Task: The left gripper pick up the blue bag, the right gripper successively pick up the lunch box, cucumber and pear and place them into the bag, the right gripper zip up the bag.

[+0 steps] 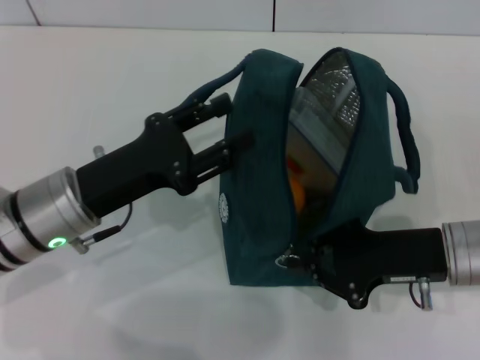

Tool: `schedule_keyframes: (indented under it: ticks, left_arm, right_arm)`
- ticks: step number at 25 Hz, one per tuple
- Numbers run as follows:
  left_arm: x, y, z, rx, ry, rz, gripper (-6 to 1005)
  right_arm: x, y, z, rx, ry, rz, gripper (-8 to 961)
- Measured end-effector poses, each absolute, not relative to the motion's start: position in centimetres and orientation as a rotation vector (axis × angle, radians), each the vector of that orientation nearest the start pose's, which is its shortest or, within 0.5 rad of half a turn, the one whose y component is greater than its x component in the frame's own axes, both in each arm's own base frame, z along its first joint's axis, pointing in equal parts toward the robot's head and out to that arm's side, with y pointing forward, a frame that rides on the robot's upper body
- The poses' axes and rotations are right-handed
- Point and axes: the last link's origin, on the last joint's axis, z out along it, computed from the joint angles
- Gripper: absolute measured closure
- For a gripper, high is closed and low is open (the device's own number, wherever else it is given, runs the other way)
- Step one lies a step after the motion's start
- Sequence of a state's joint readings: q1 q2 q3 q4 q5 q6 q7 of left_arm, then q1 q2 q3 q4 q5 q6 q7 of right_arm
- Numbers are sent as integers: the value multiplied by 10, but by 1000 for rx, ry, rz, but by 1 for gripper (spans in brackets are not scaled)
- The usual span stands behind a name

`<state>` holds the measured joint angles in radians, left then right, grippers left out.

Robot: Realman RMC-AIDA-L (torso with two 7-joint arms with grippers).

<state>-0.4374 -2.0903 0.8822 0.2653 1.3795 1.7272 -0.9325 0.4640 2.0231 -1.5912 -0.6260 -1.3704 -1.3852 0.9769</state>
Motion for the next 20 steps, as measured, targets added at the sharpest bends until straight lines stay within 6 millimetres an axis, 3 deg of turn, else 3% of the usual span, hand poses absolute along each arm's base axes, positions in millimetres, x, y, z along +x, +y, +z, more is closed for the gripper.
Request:
schedule_keyframes:
  ticks: [6, 9, 14, 20]
  left_arm:
    - [-259, 269, -14, -2300, -486, -1422, 453]
    - [-266, 256, -8, -2255, -474, -1447, 223]
    - [-280, 236, -9, -2214, -445, -1401, 136]
    - [-296, 202, -26, -2181, -434, -1306, 140]
  right_arm:
    - [213, 291, -73, -2988, -111, 742, 939]
    - [209, 293, -73, -2983, -151, 744, 939]
    - [202, 297, -70, -2947, -199, 777, 939]
    - [196, 304, -65, -2895, -217, 819, 939]
